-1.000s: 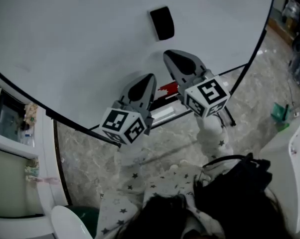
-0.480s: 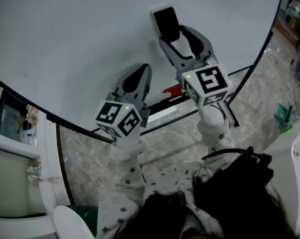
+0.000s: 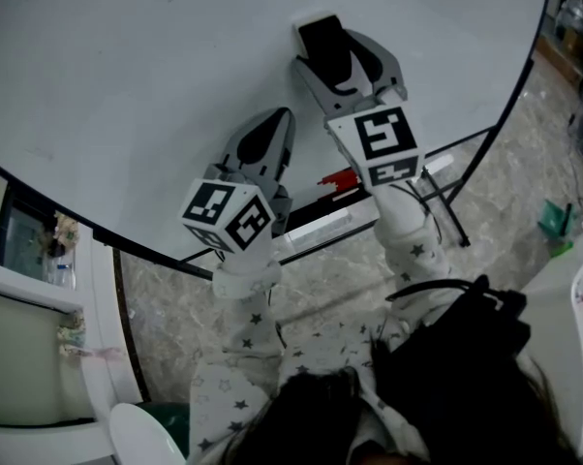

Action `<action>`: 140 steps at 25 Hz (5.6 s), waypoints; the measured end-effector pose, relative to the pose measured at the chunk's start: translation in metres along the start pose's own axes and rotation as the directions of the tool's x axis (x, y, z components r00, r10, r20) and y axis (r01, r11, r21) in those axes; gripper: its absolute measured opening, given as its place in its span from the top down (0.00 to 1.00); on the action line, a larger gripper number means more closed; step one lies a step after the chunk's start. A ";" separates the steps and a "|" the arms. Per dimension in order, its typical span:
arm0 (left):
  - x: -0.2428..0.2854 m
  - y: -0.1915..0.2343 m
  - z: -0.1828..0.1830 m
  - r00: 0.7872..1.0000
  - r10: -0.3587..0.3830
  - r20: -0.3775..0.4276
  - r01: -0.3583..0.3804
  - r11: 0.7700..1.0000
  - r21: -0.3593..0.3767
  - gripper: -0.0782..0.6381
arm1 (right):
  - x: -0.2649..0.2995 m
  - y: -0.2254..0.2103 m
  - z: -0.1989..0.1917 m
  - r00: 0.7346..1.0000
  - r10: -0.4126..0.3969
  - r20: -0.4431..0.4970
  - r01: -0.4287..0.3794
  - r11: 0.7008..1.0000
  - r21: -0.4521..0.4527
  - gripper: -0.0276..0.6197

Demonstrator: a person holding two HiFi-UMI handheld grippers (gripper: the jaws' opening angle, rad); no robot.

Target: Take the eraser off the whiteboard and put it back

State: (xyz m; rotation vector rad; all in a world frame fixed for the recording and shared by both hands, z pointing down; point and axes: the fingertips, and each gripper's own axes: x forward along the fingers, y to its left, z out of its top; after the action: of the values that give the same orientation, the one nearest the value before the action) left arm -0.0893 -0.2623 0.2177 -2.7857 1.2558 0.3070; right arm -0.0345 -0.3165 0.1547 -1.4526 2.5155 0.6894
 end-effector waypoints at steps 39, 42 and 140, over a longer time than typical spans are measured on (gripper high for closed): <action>-0.015 -0.051 -0.011 1.000 0.004 0.022 -0.002 0.997 -0.071 0.89 | -0.086 -0.002 -0.020 0.999 0.041 -0.027 -0.035 0.984 0.176 0.56; -0.018 -0.056 -0.013 1.000 0.009 0.020 -0.007 0.995 -0.099 0.89 | -0.099 -0.003 -0.023 0.998 0.040 -0.042 -0.031 0.977 0.209 0.56; 0.007 0.013 0.005 0.998 0.035 0.046 -0.035 0.999 -0.009 0.89 | -0.002 0.014 -0.008 0.998 0.056 0.043 -0.059 0.996 0.071 0.56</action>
State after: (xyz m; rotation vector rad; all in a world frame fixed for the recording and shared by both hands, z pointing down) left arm -0.0948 -0.2753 0.2116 -2.7491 1.2973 0.3770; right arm -0.0446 -0.3125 0.1670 -1.3337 2.5320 0.6235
